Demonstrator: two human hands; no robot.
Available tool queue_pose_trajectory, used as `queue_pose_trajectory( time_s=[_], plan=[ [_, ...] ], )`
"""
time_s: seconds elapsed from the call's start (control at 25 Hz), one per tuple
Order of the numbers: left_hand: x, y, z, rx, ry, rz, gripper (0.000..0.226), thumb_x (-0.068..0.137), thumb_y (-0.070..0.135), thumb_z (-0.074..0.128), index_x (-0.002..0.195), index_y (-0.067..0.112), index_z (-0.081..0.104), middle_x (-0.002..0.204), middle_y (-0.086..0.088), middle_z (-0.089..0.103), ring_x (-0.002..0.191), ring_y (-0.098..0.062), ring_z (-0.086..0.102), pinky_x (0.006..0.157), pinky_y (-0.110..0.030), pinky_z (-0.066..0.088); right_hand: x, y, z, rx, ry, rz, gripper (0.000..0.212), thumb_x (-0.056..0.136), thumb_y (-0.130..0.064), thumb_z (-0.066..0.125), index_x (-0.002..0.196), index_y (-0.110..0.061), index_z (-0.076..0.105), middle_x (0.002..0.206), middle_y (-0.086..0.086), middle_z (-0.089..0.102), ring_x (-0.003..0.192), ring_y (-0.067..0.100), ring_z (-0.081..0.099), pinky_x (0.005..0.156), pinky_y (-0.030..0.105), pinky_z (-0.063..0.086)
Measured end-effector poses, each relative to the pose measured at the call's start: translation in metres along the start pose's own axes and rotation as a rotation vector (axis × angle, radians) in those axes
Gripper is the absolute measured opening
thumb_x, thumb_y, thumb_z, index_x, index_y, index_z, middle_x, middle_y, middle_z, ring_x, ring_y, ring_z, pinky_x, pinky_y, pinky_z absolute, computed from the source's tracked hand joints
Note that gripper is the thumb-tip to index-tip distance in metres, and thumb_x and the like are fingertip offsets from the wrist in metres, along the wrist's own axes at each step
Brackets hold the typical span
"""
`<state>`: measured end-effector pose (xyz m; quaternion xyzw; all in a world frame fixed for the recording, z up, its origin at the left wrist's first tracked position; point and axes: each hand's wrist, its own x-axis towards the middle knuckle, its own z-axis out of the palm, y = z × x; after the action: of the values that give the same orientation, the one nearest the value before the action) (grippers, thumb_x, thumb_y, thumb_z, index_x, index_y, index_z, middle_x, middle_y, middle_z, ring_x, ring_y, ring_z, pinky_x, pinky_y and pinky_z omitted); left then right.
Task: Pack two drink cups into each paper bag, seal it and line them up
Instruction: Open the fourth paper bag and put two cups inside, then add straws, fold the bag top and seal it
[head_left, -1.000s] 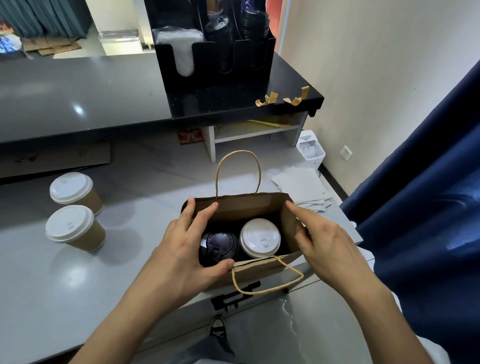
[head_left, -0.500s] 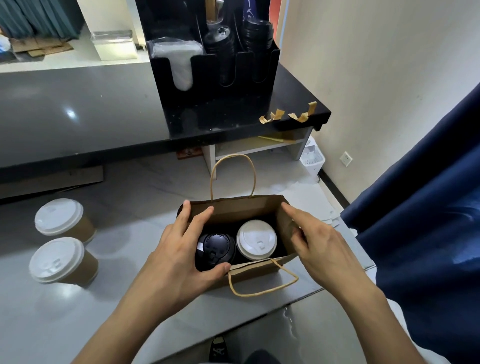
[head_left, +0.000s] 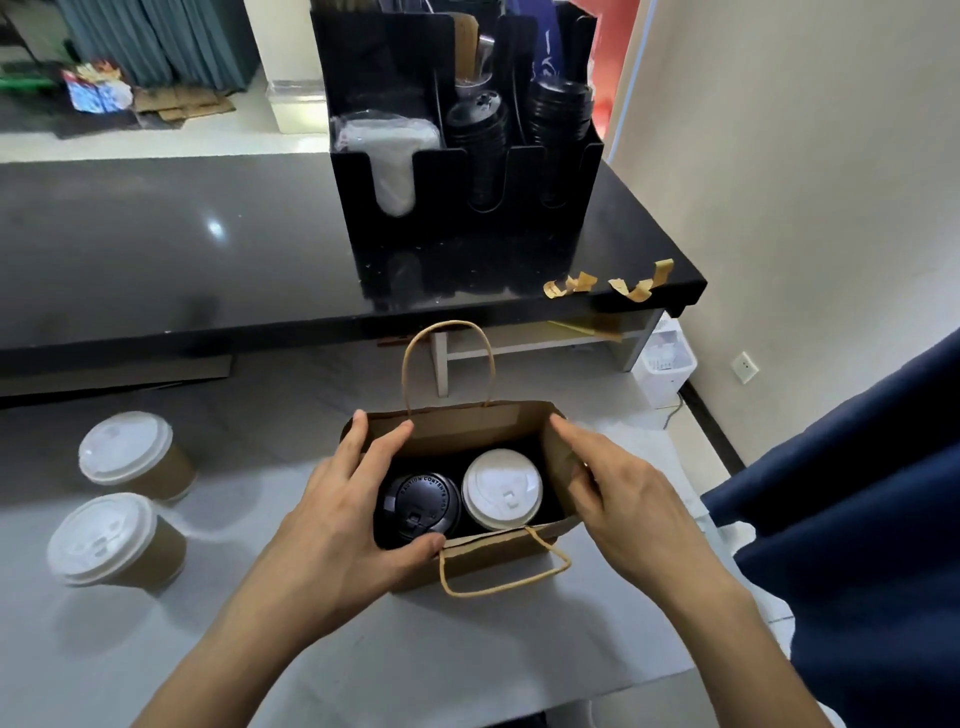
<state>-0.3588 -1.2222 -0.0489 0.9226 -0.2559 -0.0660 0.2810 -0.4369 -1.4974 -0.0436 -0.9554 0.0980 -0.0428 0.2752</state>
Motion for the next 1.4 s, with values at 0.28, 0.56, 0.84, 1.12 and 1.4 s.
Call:
queue_pose_trajectory(
  time_s=[0.28,0.56,0.84,1.12,1.4],
  plan=[
    [0.017,0.008,0.001,-0.007,0.008,-0.081,0.104,0.067,0.07,0.071,0.151,0.057,0.013,0.168,0.014,0.0,0.15,-0.013,0.019,0.112,-0.024,0.023,0.035,0.022,-0.004,0.045,-0.031,-0.118,0.054,0.101,-0.02,0.049,0.152,-0.036,0.041,0.148,-0.018,0.052,0.115,0.017,0.061,0.093,0.034,0.052],
    [0.016,0.02,-0.002,-0.024,-0.002,-0.092,0.097,0.07,0.053,0.083,0.149,0.054,0.026,0.167,0.016,0.001,0.151,-0.01,0.017,0.113,-0.023,0.024,0.036,0.036,-0.007,0.088,-0.079,-0.216,0.046,0.103,-0.041,0.047,0.149,-0.043,0.041,0.14,-0.028,0.047,0.1,0.003,0.059,0.088,0.021,0.051],
    [0.013,0.024,-0.003,-0.056,0.014,-0.094,0.095,0.068,0.05,0.082,0.148,0.051,0.031,0.167,0.016,0.005,0.15,-0.008,0.019,0.112,-0.024,0.025,0.038,0.065,-0.014,0.264,0.034,-0.147,0.035,0.101,-0.043,0.052,0.135,-0.041,0.056,0.117,-0.026,0.061,0.095,-0.001,0.062,0.077,0.005,0.044],
    [0.011,0.021,-0.002,-0.063,0.022,-0.092,0.095,0.069,0.047,0.085,0.149,0.049,0.033,0.167,0.016,0.005,0.15,-0.009,0.02,0.112,-0.024,0.024,0.038,0.137,0.033,-0.006,-0.001,0.234,0.026,0.088,-0.025,0.073,0.113,-0.024,0.065,0.106,-0.005,0.063,0.103,0.021,0.06,0.085,0.036,0.046],
    [0.011,0.02,-0.002,-0.083,0.011,-0.082,0.093,0.064,0.063,0.073,0.148,0.052,0.032,0.167,0.018,0.003,0.149,-0.008,0.019,0.111,-0.025,0.025,0.028,0.155,0.069,-0.287,-0.146,0.238,0.028,0.087,-0.037,0.07,0.111,-0.028,0.062,0.115,-0.006,0.059,0.102,0.022,0.054,0.086,0.034,0.039]
  ],
)
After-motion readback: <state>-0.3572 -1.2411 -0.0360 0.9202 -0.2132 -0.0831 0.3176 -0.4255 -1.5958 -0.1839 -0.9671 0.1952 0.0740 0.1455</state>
